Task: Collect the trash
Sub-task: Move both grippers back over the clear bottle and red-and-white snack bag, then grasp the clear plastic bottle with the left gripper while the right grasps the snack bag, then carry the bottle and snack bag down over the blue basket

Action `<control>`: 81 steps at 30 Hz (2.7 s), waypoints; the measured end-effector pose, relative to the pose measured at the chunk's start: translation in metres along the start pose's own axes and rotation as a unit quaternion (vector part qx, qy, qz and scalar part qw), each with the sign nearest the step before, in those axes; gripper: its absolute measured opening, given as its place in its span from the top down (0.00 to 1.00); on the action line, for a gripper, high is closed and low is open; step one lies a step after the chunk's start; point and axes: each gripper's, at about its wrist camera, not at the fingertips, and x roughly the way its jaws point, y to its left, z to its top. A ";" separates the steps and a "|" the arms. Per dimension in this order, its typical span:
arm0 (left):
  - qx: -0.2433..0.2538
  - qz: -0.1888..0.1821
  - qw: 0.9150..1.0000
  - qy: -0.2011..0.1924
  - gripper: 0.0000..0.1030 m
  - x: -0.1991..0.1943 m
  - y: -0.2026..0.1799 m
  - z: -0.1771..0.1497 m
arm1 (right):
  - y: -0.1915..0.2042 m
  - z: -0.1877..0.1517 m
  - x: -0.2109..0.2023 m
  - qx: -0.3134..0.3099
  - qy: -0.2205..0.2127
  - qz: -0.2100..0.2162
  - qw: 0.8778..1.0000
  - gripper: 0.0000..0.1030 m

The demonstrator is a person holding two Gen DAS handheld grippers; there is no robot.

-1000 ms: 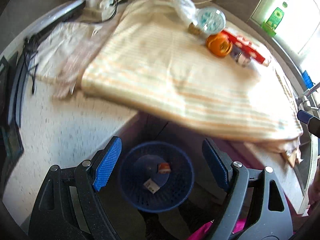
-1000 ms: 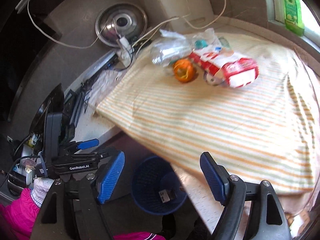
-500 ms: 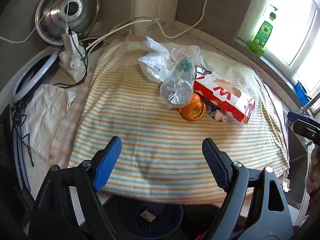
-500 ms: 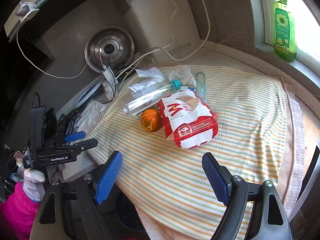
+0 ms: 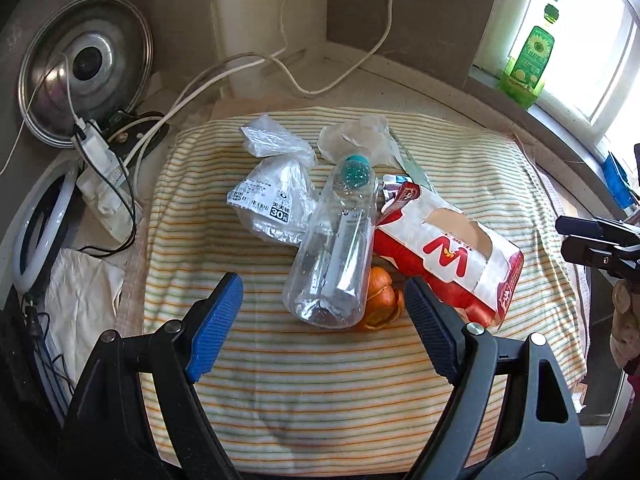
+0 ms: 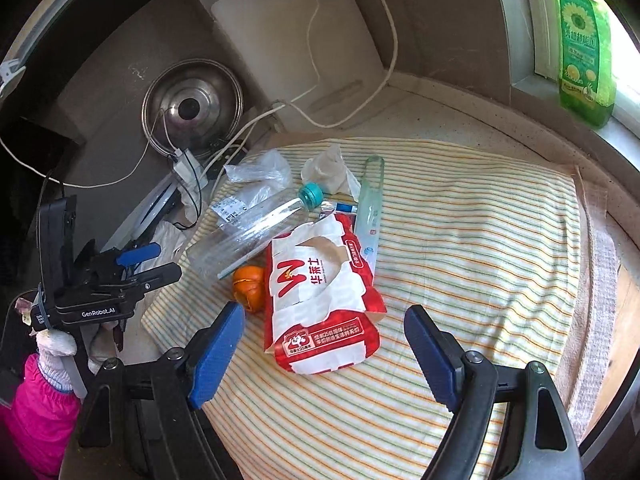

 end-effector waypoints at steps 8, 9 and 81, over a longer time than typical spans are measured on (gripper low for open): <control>0.008 -0.003 0.999 0.035 0.17 0.031 -0.001 0.025 | -0.021 0.020 0.038 0.013 0.044 0.028 0.999 0.19; 0.006 -0.004 0.999 0.040 0.17 0.035 0.000 0.027 | -0.023 0.023 0.044 0.015 0.050 0.030 0.998 0.19; -0.095 -0.078 0.992 -0.015 0.47 -0.022 0.043 -0.043 | -0.004 -0.001 0.010 0.064 0.004 0.047 0.997 0.80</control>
